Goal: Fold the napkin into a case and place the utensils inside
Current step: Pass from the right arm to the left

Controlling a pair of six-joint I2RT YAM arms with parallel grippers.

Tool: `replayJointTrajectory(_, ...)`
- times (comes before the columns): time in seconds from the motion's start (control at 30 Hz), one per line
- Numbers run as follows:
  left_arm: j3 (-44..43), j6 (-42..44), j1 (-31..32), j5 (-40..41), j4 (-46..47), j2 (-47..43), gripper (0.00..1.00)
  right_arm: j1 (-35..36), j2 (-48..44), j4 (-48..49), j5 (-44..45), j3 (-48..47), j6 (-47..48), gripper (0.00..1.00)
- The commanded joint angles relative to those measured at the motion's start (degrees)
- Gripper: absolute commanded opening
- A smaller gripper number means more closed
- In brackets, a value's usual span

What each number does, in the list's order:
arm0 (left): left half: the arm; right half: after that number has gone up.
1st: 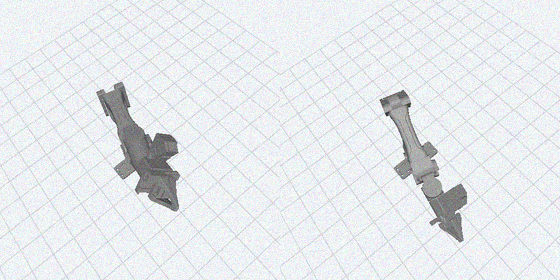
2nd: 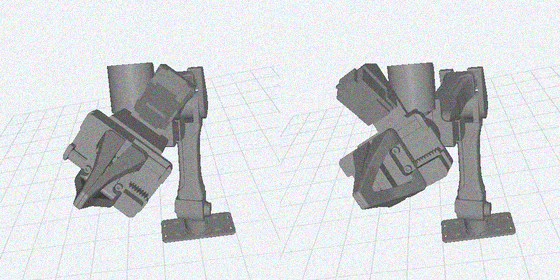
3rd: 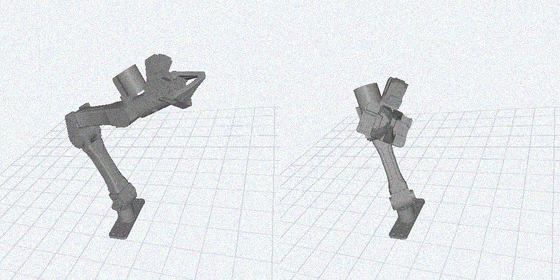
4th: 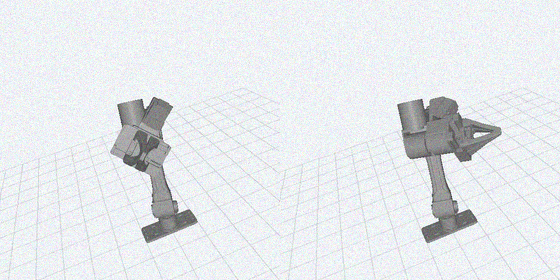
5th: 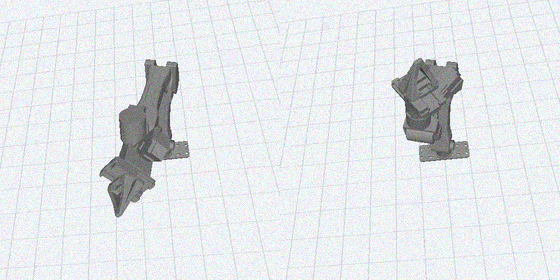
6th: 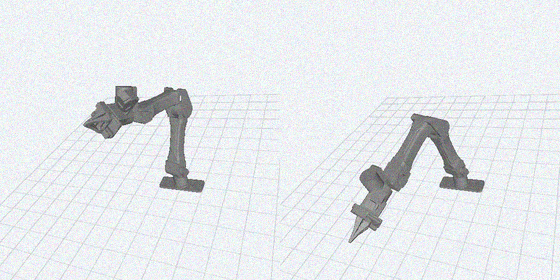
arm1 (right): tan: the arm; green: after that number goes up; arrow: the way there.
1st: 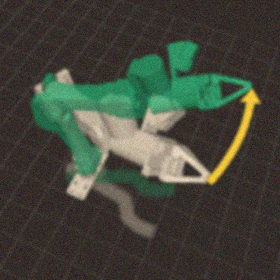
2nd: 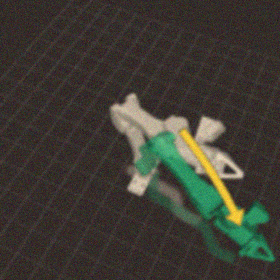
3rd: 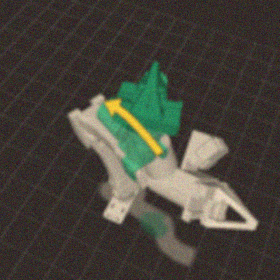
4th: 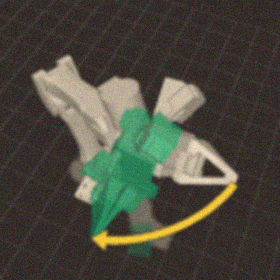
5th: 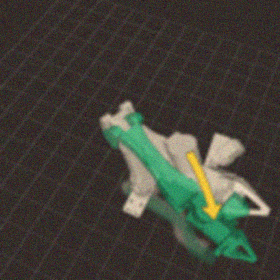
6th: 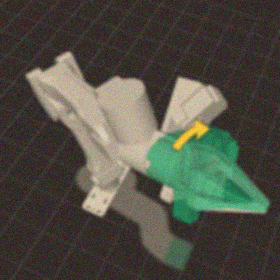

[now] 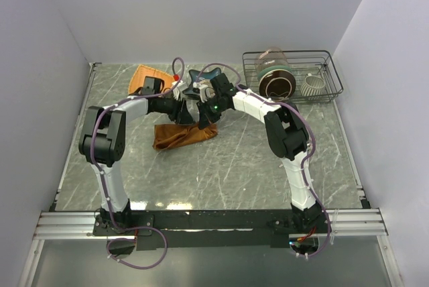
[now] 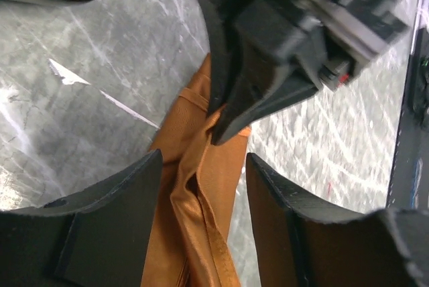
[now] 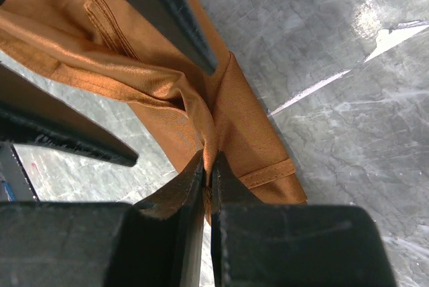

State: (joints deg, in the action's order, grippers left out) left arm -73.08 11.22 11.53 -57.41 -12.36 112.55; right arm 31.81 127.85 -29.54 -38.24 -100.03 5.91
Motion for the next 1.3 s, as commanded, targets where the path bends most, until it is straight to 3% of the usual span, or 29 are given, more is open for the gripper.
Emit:
replayJointTrajectory(0.0,-2.7,12.3,-0.6,-0.9,-8.0,-2.8,0.58,-0.5,-0.2,0.8,-1.0,-0.1,1.4,0.09)
replayJointTrajectory(0.1,-1.9,22.7,-0.7,3.2,-12.1,-5.9,0.59,-0.6,0.1,0.4,-1.5,-0.8,1.5,0.09)
replayJointTrajectory(0.23,-2.8,27.6,1.2,9.0,-15.9,-5.9,0.6,-0.6,-0.8,2.0,-1.8,0.5,0.9,0.09)
replayJointTrajectory(0.7,-2.9,24.6,8.1,14.5,-10.9,-2.5,0.62,-0.7,-1.9,2.6,-2.9,2.6,0.9,0.1)
replayJointTrajectory(1.27,-5.1,32.5,9.4,14.2,-14.1,-1.5,0.56,-1.7,-1.6,4.0,-5.1,2.1,0.1,0.1)
